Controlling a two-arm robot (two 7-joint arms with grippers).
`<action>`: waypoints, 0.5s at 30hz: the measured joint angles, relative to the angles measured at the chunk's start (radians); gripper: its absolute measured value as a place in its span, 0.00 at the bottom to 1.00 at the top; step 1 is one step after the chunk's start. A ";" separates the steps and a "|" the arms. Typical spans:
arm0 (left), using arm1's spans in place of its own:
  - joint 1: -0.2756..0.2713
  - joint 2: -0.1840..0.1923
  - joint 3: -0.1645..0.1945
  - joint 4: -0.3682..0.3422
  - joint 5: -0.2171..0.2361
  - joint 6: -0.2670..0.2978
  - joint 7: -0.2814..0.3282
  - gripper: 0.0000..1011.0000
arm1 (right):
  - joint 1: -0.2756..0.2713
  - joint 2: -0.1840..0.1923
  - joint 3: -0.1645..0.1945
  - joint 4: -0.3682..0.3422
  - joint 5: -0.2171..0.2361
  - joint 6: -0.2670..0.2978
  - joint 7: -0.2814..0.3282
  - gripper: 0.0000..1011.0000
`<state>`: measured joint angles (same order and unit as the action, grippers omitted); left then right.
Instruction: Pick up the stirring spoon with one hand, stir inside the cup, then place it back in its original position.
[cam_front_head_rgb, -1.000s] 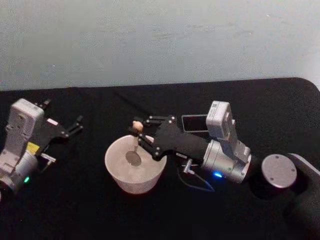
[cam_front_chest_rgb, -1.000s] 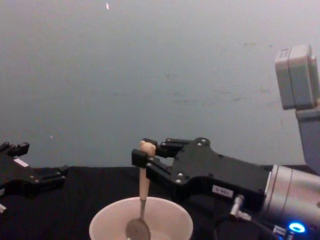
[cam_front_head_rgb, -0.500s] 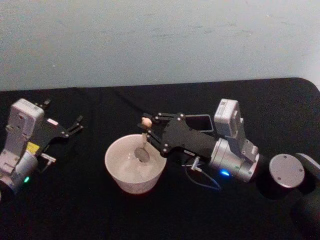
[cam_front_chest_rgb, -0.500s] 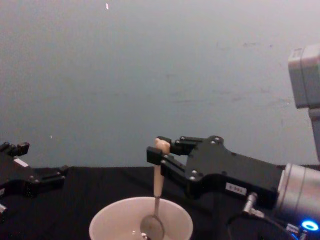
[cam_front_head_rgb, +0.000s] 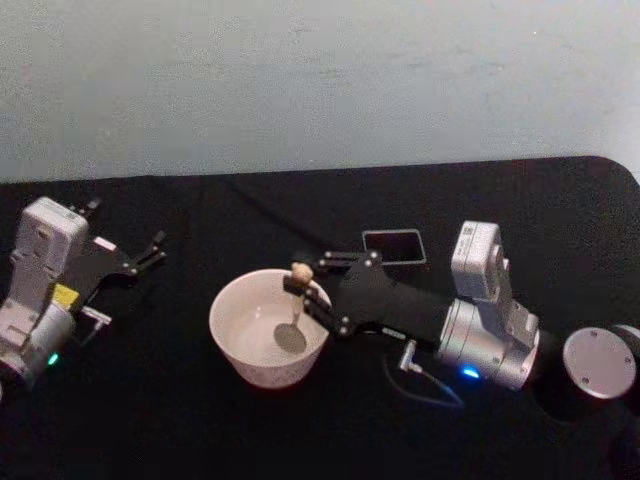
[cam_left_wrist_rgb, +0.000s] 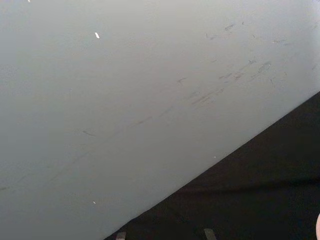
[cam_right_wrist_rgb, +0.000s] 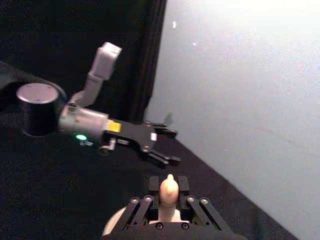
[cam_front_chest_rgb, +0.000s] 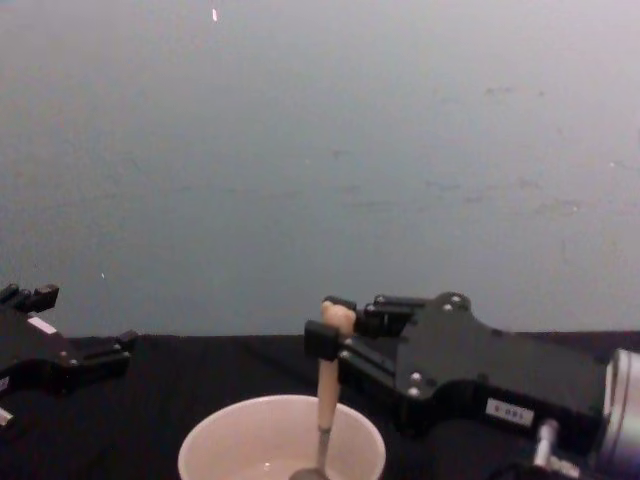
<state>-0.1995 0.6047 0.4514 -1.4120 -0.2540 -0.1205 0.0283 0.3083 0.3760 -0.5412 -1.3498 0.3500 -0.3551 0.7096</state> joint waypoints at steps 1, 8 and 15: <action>0.000 0.000 0.000 0.000 0.000 0.000 0.000 0.99 | -0.003 0.002 -0.002 -0.004 0.002 0.001 0.003 0.21; 0.000 0.000 0.000 0.000 0.000 0.000 0.000 0.99 | -0.004 -0.012 -0.031 -0.011 0.008 0.005 0.017 0.21; 0.000 0.000 0.000 0.000 0.000 0.000 0.000 0.99 | 0.032 -0.053 -0.040 0.040 -0.004 -0.005 -0.003 0.21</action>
<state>-0.1995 0.6047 0.4514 -1.4120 -0.2539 -0.1205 0.0283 0.3400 0.3225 -0.5809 -1.3100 0.3458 -0.3596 0.7061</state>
